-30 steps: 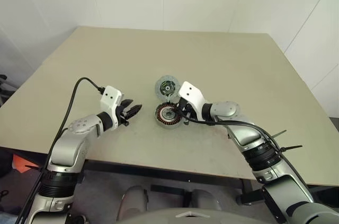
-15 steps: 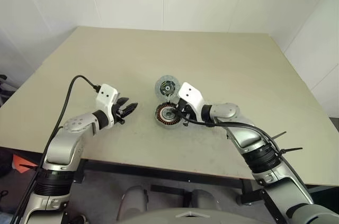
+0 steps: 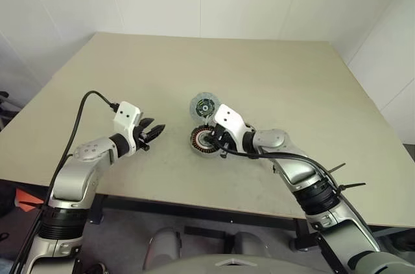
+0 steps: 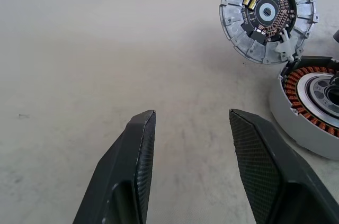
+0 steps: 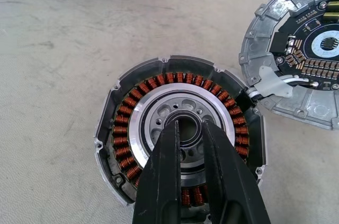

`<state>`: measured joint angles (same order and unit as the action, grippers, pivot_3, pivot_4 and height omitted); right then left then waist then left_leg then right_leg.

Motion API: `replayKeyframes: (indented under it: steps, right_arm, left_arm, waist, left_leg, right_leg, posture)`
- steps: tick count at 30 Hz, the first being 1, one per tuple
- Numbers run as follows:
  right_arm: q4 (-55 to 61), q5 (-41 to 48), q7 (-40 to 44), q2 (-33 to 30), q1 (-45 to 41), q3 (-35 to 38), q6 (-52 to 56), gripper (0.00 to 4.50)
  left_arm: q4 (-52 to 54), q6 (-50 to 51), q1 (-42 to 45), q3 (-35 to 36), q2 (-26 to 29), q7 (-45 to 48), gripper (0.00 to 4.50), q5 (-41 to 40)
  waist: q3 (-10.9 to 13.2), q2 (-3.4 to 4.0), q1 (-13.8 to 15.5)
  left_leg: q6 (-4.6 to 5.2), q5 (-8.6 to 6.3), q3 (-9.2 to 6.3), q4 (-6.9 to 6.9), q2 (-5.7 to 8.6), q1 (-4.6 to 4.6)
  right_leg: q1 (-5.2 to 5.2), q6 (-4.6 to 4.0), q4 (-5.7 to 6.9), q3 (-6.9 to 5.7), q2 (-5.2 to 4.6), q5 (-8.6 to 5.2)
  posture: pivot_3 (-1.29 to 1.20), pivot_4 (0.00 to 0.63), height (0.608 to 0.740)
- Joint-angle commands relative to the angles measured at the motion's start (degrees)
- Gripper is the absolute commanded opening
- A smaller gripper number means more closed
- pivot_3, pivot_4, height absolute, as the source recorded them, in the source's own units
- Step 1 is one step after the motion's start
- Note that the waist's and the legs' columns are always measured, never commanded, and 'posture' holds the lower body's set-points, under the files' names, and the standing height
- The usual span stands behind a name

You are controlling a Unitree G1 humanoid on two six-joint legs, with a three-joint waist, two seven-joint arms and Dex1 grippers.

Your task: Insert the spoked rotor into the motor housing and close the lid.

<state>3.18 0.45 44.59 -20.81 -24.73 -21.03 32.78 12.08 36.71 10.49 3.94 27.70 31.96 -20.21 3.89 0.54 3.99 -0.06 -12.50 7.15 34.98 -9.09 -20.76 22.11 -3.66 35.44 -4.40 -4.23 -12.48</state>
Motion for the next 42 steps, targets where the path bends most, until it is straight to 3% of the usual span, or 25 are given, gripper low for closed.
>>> replayKeyframes:
  steps: [1, 15, 19, 33, 42]
  right_arm:
    - [0.71, 0.04, -0.47, 0.22, -0.95, 0.15, -0.71, 0.69]
    - [3.97, 1.24, -0.06, -1.26, -2.71, 2.16, 0.94, 0.69]
    - [3.20, 1.76, -0.23, -0.71, -2.77, 2.31, 0.71, 0.03]
    - [-2.78, 0.83, -1.50, 0.93, -1.40, 0.68, -0.42, 0.03]
    - [1.16, 2.25, -0.21, -0.23, -2.17, 2.22, -0.42, 0.03]
  left_arm:
    - [1.48, -0.76, 0.50, 0.99, 0.45, -0.14, 2.33, -0.21]
    - [-0.36, -1.95, 1.83, -0.91, -1.34, -0.10, 2.33, 0.56]
    - [-0.61, -2.25, 1.68, -0.84, -1.11, 0.14, 2.33, 0.71]
    - [-0.15, -2.25, 1.27, -0.22, -0.50, 0.03, 2.33, 0.62]
    - [-0.66, -2.46, 1.60, -0.33, -0.59, -0.15, 2.33, 0.74]
  waist:
    - [0.00, 0.00, -0.02]
    - [0.00, 0.00, 0.00]
    - [0.00, 0.00, -0.01]
    - [0.00, 0.00, 0.01]
    - [0.00, 0.00, 0.02]
  left_leg:
    - [0.00, 0.00, 0.00, 0.00, 0.00, 0.00]
    - [-0.03, 0.02, 0.00, 0.00, -0.01, 0.01]
    - [-0.15, 0.09, 0.00, 0.00, -0.01, 0.00]
    - [-0.21, 0.12, 0.00, -0.01, -0.01, 0.01]
    - [-0.24, 0.14, 0.00, 0.00, 0.00, 0.06]
  right_leg:
    - [0.00, 0.00, 0.00, 0.00, 0.00, 0.00]
    - [0.00, 0.00, 0.01, 0.00, 0.00, 0.00]
    - [0.00, 0.00, 0.02, 0.00, 0.00, 0.00]
    - [0.00, 0.00, 0.02, 0.00, 0.00, 0.00]
    - [-0.03, 0.00, 0.04, 0.00, 0.00, 0.00]
  posture:
    - [0.00, 0.000, 0.740]
    - [0.00, 0.000, 0.740]
    - [0.00, 0.000, 0.740]
    - [0.00, 0.000, 0.740]
    - [0.00, 0.000, 0.740]
